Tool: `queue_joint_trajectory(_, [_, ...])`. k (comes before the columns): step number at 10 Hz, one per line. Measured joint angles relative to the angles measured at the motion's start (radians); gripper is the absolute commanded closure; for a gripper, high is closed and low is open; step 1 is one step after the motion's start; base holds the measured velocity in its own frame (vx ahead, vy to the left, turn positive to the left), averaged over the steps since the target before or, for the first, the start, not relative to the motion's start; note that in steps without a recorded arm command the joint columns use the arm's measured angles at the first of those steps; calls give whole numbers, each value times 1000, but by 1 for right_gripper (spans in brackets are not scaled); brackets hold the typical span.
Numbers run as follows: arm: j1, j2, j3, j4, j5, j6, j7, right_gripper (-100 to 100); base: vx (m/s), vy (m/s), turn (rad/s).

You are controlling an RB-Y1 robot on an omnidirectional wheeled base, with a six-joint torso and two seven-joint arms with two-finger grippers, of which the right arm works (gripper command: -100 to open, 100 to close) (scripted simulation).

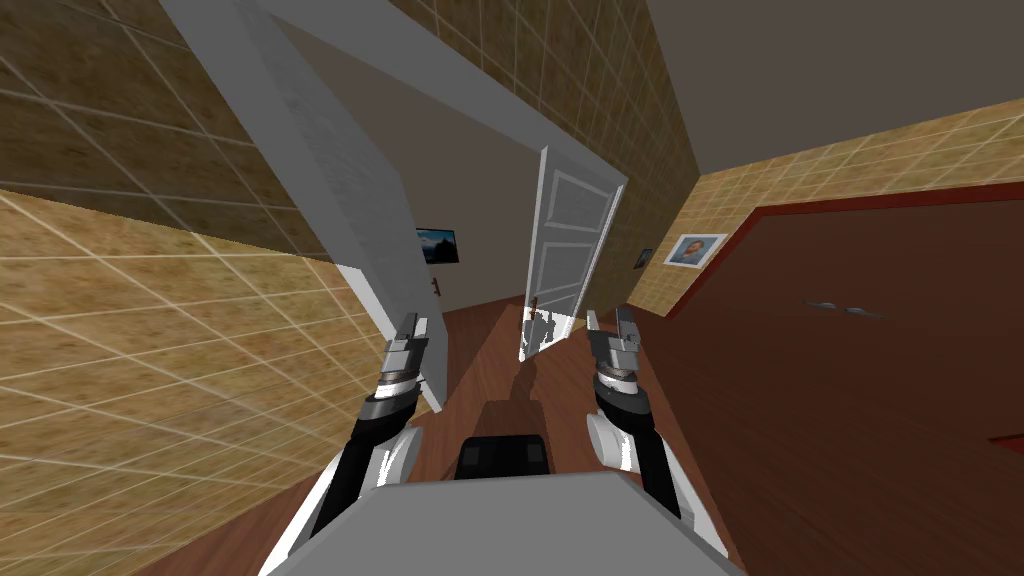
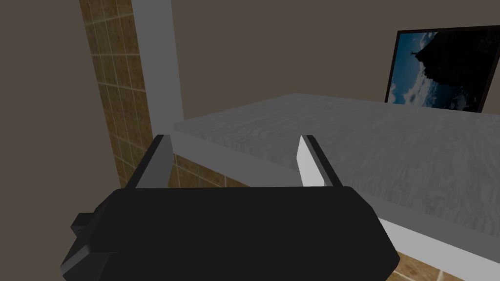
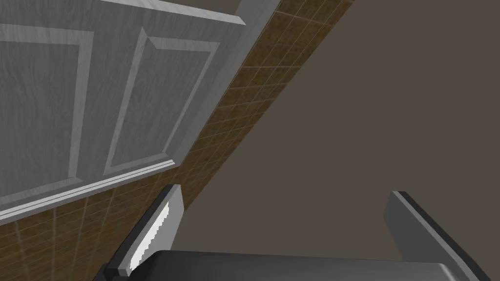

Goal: Push the door open

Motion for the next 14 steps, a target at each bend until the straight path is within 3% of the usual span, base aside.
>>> queue_joint_trajectory(4, [-23, -21, 49, 81, -51, -17, -64, -100, 90, -59, 45])
queue_joint_trajectory(10, [-35, -51, 130, 181, -132, -44, -172, -100, 85, -56, 44])
queue_joint_trajectory(14, [-66, -71, 191, 285, -197, -66, -256, -100, 86, -66, 53])
